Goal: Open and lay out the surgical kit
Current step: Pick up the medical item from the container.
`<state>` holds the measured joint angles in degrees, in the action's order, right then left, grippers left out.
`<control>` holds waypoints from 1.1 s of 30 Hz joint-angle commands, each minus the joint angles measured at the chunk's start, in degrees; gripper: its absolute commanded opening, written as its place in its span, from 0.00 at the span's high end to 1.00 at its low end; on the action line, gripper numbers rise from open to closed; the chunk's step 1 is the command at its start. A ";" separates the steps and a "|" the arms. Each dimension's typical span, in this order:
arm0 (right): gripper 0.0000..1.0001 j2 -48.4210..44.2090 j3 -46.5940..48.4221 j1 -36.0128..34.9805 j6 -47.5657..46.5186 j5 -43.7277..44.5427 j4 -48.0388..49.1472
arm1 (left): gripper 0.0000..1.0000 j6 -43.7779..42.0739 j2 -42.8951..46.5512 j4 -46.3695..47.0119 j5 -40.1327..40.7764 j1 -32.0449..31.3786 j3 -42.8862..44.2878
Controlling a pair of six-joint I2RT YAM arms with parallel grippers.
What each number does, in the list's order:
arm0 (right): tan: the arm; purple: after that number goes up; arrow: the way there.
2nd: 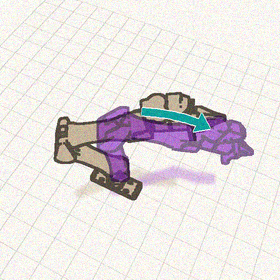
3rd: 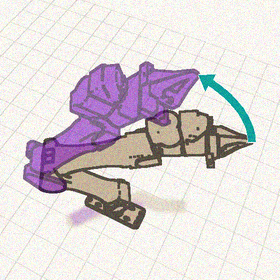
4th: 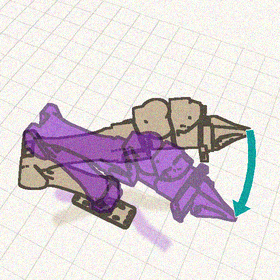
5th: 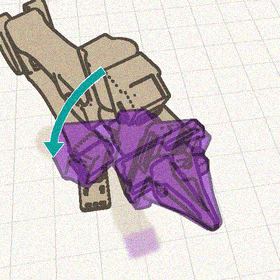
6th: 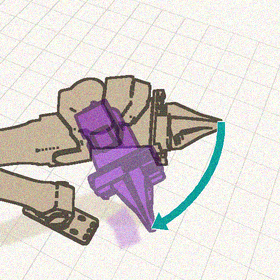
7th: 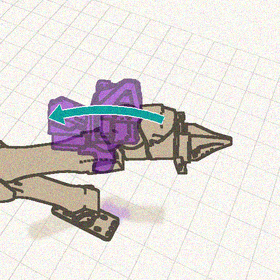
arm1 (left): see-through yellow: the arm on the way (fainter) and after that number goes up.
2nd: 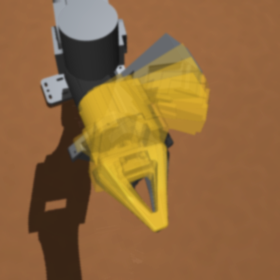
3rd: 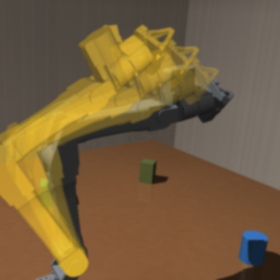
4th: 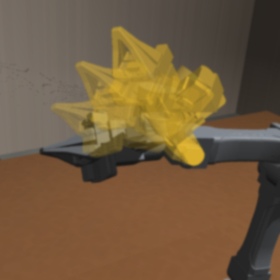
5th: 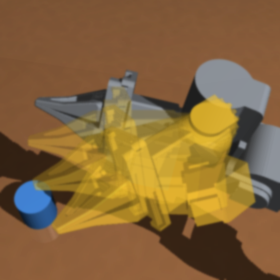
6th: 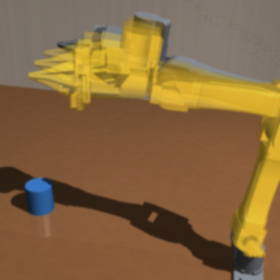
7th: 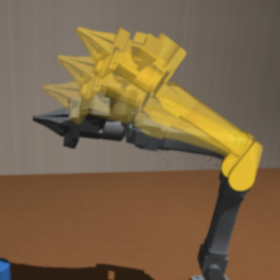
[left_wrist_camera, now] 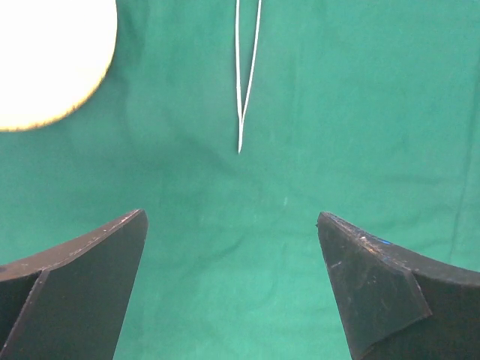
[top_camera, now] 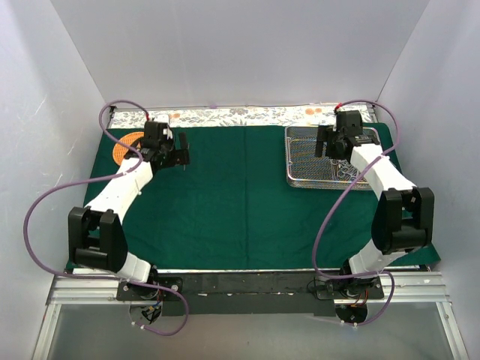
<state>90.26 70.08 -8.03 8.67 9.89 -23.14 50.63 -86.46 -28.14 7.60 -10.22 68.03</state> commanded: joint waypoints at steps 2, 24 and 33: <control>0.09 5.45 3.92 5.56 2.58 2.24 1.07 | 0.02 2.54 6.99 4.84 -0.56 0.29 -11.22; 0.28 23.21 15.52 15.42 -1.47 -9.45 0.47 | 0.02 6.50 3.31 3.89 -7.15 -0.15 -10.55; 0.27 21.98 13.59 15.42 0.56 -11.38 -2.79 | 0.02 9.48 4.97 2.30 -2.86 -0.15 -8.43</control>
<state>113.62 83.11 7.11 8.01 -0.47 -23.75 57.91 -84.73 -25.04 1.85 -10.24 58.46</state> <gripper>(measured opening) 0.724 0.981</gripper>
